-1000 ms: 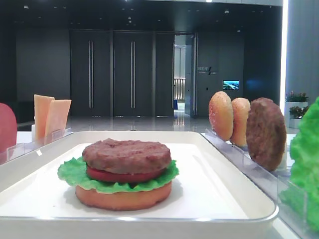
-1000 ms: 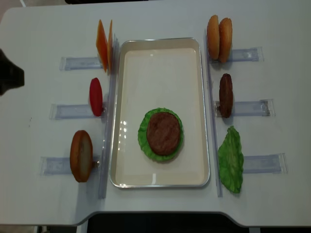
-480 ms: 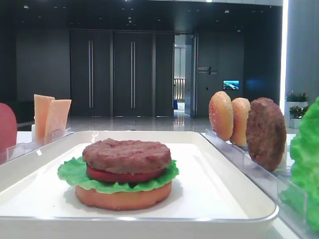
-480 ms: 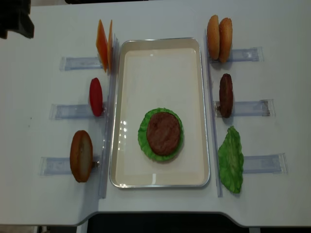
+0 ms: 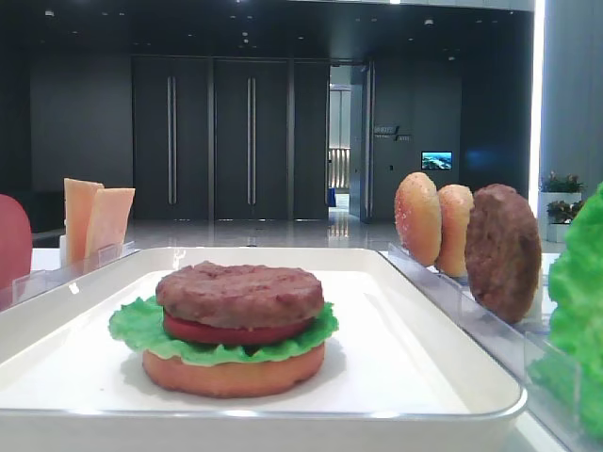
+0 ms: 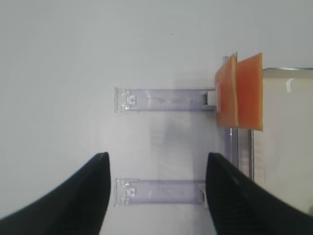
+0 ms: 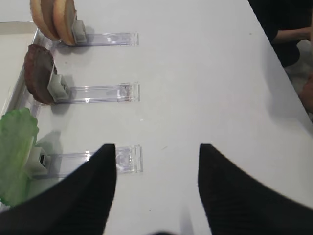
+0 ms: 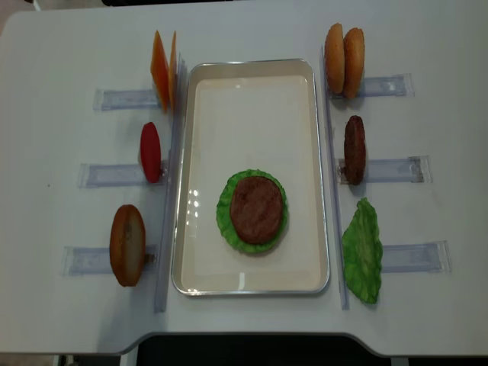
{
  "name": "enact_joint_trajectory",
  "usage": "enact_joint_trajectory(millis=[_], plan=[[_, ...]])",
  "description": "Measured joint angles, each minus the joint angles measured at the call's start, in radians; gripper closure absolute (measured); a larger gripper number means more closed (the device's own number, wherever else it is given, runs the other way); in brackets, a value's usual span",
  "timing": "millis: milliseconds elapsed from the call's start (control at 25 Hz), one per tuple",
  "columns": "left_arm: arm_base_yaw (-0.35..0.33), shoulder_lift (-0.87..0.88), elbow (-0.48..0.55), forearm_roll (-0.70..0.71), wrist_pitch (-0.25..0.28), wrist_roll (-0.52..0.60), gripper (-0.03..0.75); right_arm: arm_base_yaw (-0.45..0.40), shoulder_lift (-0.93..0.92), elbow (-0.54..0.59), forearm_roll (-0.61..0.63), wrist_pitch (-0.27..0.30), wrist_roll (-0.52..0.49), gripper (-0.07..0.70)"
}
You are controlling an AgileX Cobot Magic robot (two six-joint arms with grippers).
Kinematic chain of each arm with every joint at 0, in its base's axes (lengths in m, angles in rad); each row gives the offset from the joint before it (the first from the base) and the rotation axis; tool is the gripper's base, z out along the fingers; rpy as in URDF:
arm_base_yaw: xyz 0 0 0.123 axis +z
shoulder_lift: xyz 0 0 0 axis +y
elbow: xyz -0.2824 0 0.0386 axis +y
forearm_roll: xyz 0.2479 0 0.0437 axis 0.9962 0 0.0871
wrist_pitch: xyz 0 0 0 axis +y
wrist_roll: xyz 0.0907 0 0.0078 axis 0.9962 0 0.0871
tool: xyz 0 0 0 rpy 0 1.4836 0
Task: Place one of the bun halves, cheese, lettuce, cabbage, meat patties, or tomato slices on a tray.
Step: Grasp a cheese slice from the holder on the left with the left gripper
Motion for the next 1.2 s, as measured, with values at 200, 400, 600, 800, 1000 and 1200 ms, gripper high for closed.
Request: enact_joint_trajectory(millis=[200,400,600,800,1000,1200], plan=[[0.0,0.104,-0.085,0.0,0.0,-0.002,0.244,0.0,0.0,0.0,0.0,0.0,0.0,0.269],[0.0,0.21,-0.161,0.0,0.0,-0.002,0.244,0.0,0.0,0.0,0.0,0.0,0.0,0.269],[0.0,0.291,-0.229,0.007,0.0,-0.002,0.244,0.0,0.0,0.0,0.0,0.0,0.0,0.269],[0.001,0.336,-0.255,0.025,0.0,-0.003,0.244,0.0,0.0,0.0,0.0,0.0,0.0,0.269],[-0.013,0.337,-0.259,0.033,0.0,-0.032,0.244,0.0,0.0,0.0,0.0,0.0,0.0,0.269],[-0.089,0.337,-0.259,0.088,0.0,-0.095,0.244,0.0,0.0,0.0,0.0,0.0,0.0,0.269]])
